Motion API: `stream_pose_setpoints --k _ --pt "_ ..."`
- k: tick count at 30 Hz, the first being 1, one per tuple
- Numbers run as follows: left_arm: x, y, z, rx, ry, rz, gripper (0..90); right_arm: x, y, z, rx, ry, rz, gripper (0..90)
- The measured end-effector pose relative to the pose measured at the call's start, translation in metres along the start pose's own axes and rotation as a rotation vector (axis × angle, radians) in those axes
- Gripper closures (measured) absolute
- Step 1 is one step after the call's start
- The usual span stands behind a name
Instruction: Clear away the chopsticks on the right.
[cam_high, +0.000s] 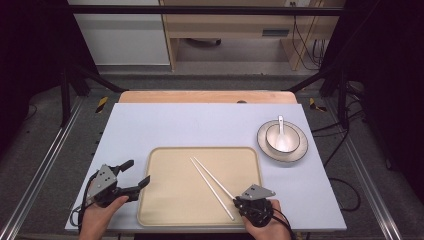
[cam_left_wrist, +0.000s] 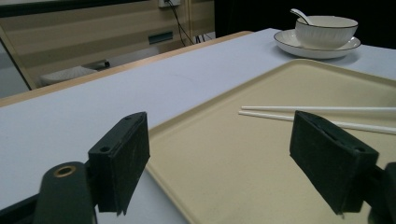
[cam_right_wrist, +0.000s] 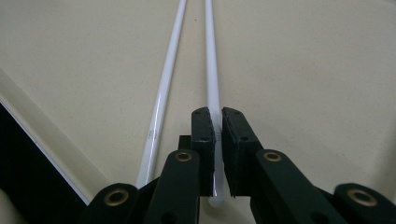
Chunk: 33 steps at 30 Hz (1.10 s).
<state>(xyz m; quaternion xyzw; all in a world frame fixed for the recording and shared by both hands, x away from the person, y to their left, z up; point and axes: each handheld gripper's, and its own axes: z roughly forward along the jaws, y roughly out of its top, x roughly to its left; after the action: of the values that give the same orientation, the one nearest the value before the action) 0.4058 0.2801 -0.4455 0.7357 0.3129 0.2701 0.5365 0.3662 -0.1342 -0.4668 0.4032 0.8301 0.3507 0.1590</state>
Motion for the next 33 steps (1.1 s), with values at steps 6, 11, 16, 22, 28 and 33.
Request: stream_pose_setpoints --k 6,11,16,22,28,33 --pt "-0.016 0.011 0.018 0.104 -0.058 -0.051 37.0 -0.002 0.003 -0.002 -0.085 0.044 0.018 64.5" --pt "-0.038 0.017 0.050 0.246 -0.121 -0.048 58.9 -0.012 0.006 -0.002 -0.120 0.045 -0.005 40.3" --pt "-0.059 0.023 0.091 0.353 -0.169 0.012 76.1 -0.026 0.009 -0.005 -0.179 0.008 -0.031 18.4" --pt "-0.070 0.024 0.125 0.447 -0.190 0.024 87.8 -0.057 0.009 -0.012 -0.244 -0.044 -0.037 11.3" --pt "-0.075 0.024 0.145 0.498 -0.189 0.038 89.2 -0.090 -0.002 -0.027 -0.365 -0.133 -0.024 13.5" --pt "-0.076 0.023 0.156 0.510 -0.187 0.038 89.2 -0.115 -0.014 -0.034 -0.418 -0.151 0.025 11.4"
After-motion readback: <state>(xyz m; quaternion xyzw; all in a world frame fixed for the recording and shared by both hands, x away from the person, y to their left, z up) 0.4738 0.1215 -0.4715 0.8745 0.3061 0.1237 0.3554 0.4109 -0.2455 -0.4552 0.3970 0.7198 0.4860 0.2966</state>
